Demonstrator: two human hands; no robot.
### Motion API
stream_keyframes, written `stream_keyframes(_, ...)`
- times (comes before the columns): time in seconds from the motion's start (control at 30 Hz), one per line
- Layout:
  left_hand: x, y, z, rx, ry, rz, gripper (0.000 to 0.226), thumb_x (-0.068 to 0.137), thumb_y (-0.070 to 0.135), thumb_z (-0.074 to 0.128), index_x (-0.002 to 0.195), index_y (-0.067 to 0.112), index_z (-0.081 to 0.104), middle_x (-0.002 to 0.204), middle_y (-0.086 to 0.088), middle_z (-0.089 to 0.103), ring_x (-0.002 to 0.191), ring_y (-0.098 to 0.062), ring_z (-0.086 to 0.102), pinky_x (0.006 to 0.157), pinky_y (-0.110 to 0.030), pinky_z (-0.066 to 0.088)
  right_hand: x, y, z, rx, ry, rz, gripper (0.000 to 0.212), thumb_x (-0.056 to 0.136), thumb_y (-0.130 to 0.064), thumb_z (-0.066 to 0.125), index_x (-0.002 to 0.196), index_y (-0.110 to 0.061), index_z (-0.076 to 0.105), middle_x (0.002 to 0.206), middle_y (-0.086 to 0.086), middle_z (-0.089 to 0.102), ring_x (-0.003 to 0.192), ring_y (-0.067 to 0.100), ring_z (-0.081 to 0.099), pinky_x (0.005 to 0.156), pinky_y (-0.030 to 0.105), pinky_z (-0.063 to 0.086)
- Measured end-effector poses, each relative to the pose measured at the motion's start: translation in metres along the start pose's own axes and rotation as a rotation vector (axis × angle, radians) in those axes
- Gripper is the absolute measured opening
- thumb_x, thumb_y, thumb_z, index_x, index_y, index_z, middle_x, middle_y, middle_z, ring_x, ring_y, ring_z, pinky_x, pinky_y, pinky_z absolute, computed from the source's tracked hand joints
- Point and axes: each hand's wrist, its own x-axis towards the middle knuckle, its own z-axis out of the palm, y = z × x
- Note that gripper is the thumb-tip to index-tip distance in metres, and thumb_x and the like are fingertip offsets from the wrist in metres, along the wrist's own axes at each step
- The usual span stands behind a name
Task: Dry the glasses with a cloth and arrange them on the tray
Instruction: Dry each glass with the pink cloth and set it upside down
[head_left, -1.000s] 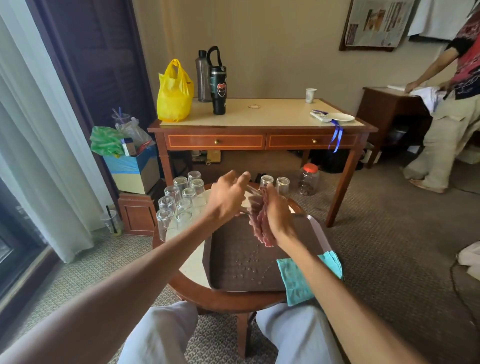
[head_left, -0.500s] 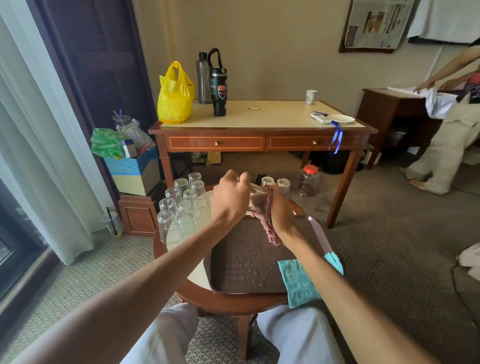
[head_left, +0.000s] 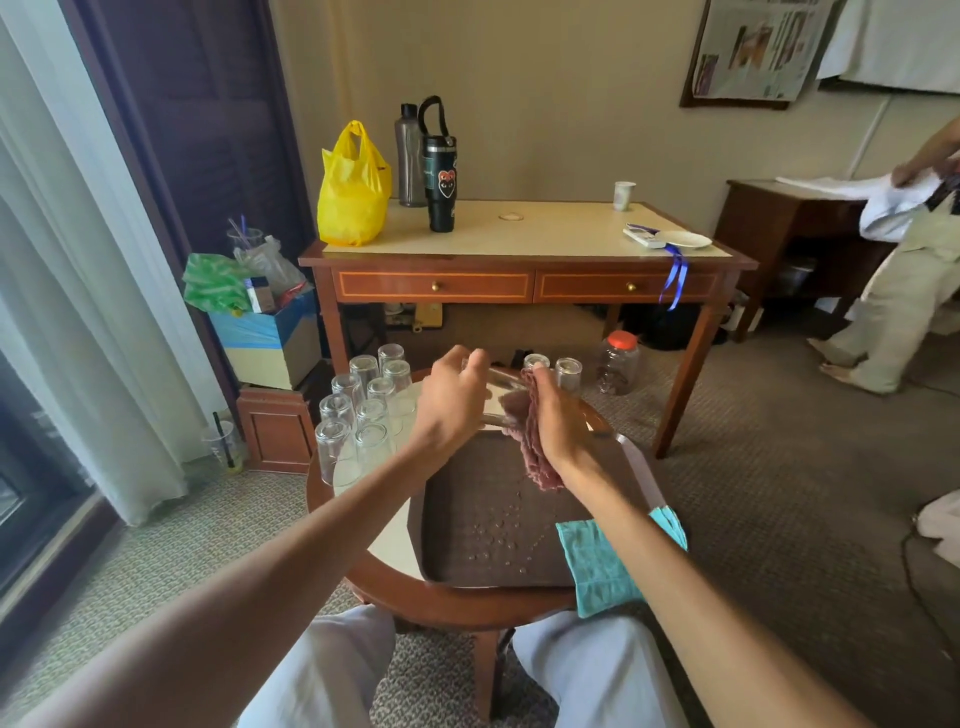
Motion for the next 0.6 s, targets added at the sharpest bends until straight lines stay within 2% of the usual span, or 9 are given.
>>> stream_keyframes(0.07, -0.008, 0.006, -0.004, 0.207, 0.108, 0.211, 0.041, 0.09, 0.051, 0.04, 0.084, 0.015, 0.06, 0.078, -0.002, 0.07, 0.072, -0.022, 0.068, 0.065, -0.043, 0.058, -0.006, -0.014, -0.003, 0.111, -0.147, 0.112, 0.062, 0.104, -0.044, 0.03, 0.07, -0.007, 0.067, 0.065, 0.011, 0.062, 0.051, 0.016, 0.055, 0.059, 0.031, 0.05)
stream_keyframes(0.13, -0.012, 0.01, -0.013, 0.346, 0.173, 0.588, 0.032, 0.095, 0.045, 0.046, 0.084, 0.019, 0.061, 0.08, 0.007, 0.066, 0.067, -0.012, 0.063, 0.058, -0.031, 0.052, -0.012, -0.031, -0.011, 0.153, -0.378, 0.331, 0.058, 0.102, -0.048, 0.03, 0.08, -0.004, 0.061, 0.066, 0.014, 0.056, 0.041, 0.014, 0.044, 0.038, 0.022, 0.039)
stream_keyframes(0.2, -0.011, 0.009, -0.02, 0.401, 0.086, 0.874, 0.026, 0.096, 0.039, 0.049, 0.088, 0.018, 0.062, 0.086, 0.009, 0.062, 0.066, -0.012, 0.06, 0.054, -0.03, 0.049, -0.014, -0.039, -0.016, 0.188, -0.498, 0.477, 0.058, 0.1, -0.052, 0.033, 0.086, -0.003, 0.062, 0.068, 0.016, 0.055, 0.036, 0.012, 0.04, 0.03, 0.018, 0.031)
stream_keyframes(0.23, -0.008, 0.006, -0.022, 0.412, 0.048, 0.924, 0.025, 0.096, 0.037, 0.048, 0.09, 0.017, 0.062, 0.088, 0.008, 0.061, 0.066, -0.013, 0.06, 0.054, -0.031, 0.049, -0.012, -0.038, -0.014, 0.193, -0.486, 0.482, 0.059, 0.101, -0.051, 0.033, 0.087, -0.003, 0.063, 0.068, 0.016, 0.055, 0.035, 0.012, 0.04, 0.03, 0.018, 0.032)
stream_keyframes(0.3, -0.003, -0.002, -0.023, 0.376, 0.043, 0.841, 0.028, 0.098, 0.039, 0.045, 0.092, 0.016, 0.06, 0.09, 0.006, 0.061, 0.068, -0.014, 0.06, 0.056, -0.035, 0.051, -0.012, -0.037, -0.003, 0.215, -0.345, 0.382, 0.057, 0.103, -0.048, 0.032, 0.091, -0.002, 0.065, 0.072, 0.017, 0.059, 0.041, 0.015, 0.049, 0.036, 0.021, 0.04)
stream_keyframes(0.43, 0.013, -0.009, -0.012, -0.02, 0.041, 0.176, 0.038, 0.091, 0.05, 0.041, 0.087, 0.017, 0.06, 0.081, -0.003, 0.074, 0.075, -0.023, 0.071, 0.065, -0.056, 0.058, -0.001, -0.014, 0.016, 0.107, 0.037, 0.055, 0.062, 0.101, -0.053, 0.039, 0.075, -0.01, 0.075, 0.077, 0.011, 0.073, 0.067, 0.023, 0.068, 0.074, 0.04, 0.056)
stream_keyframes(0.47, 0.015, -0.006, -0.011, -0.062, 0.043, 0.1, 0.04, 0.088, 0.051, 0.04, 0.086, 0.016, 0.061, 0.079, -0.003, 0.074, 0.074, -0.023, 0.071, 0.065, -0.057, 0.058, -0.001, -0.013, 0.018, 0.048, 0.076, 0.023, 0.064, 0.099, -0.057, 0.04, 0.073, -0.011, 0.076, 0.077, 0.009, 0.075, 0.071, 0.024, 0.069, 0.078, 0.044, 0.056)
stream_keyframes(0.53, 0.008, -0.003, -0.017, 0.078, 0.124, 0.236, 0.04, 0.094, 0.049, 0.04, 0.084, 0.015, 0.06, 0.073, 0.003, 0.069, 0.068, -0.014, 0.066, 0.061, -0.041, 0.055, -0.003, -0.019, 0.02, 0.113, 0.017, 0.069, 0.063, 0.102, -0.052, 0.037, 0.074, -0.008, 0.074, 0.075, 0.01, 0.073, 0.069, 0.023, 0.067, 0.071, 0.04, 0.058)
stream_keyframes(0.6, -0.002, 0.0, -0.027, 0.241, 0.194, 0.579, 0.034, 0.1, 0.042, 0.044, 0.085, 0.016, 0.06, 0.073, 0.01, 0.061, 0.063, -0.003, 0.056, 0.055, -0.028, 0.043, -0.008, -0.036, 0.014, 0.157, -0.202, 0.291, 0.06, 0.104, -0.048, 0.031, 0.083, -0.003, 0.065, 0.07, 0.012, 0.065, 0.048, 0.015, 0.056, 0.045, 0.024, 0.048)
